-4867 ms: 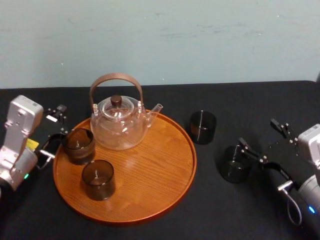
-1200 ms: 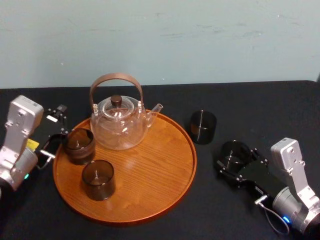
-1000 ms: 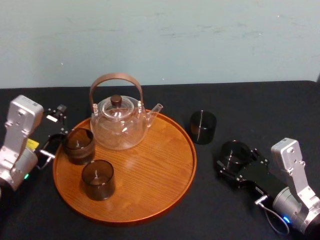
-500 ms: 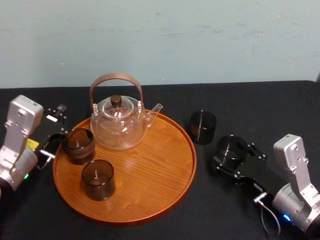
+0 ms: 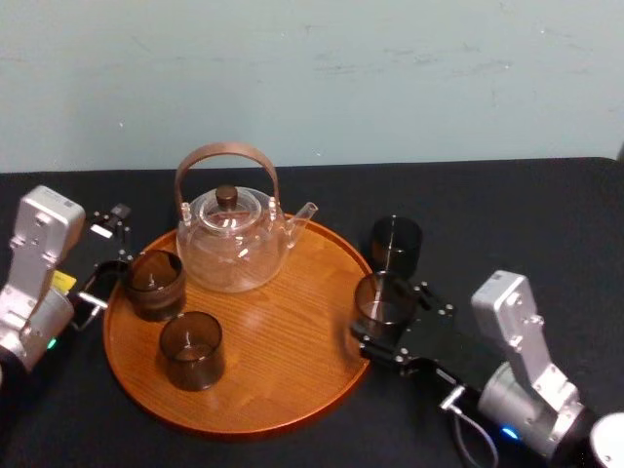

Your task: Pick up the glass from the table and place it on the tray.

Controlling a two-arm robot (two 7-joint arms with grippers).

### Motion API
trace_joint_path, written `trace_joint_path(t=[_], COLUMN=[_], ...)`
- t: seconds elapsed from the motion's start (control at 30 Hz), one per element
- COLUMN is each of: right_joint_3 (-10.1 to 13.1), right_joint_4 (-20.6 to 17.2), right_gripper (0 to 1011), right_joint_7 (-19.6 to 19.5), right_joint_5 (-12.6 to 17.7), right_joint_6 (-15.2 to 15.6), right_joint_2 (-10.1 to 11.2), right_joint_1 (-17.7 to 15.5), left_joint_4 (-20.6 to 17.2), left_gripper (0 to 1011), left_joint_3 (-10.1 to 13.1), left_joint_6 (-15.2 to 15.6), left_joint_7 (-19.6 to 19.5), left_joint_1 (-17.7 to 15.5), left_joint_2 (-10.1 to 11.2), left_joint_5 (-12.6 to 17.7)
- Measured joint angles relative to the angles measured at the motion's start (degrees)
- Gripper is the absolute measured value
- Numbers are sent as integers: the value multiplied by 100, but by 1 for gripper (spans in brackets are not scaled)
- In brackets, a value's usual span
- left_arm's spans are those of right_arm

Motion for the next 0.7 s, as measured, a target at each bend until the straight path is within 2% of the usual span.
trace_joint_path(t=[0.3,0.7], right_joint_3=[-359,-700], right_joint_4=[378,846], right_gripper=[918,918], right_joint_7=[129,249], right_joint_5=[-48,-51], right_joint_6=[1,-1], right_joint_2=[-221,-453], right_joint_1=[348,728], left_joint_4=[0,0], left_gripper=[0,0], left_joint_3=[0,0], left_joint_6=[0,0], left_joint_7=[0,0], left_joint_1=[0,0], left_joint_2=[0,0], left_joint_5=[0,0])
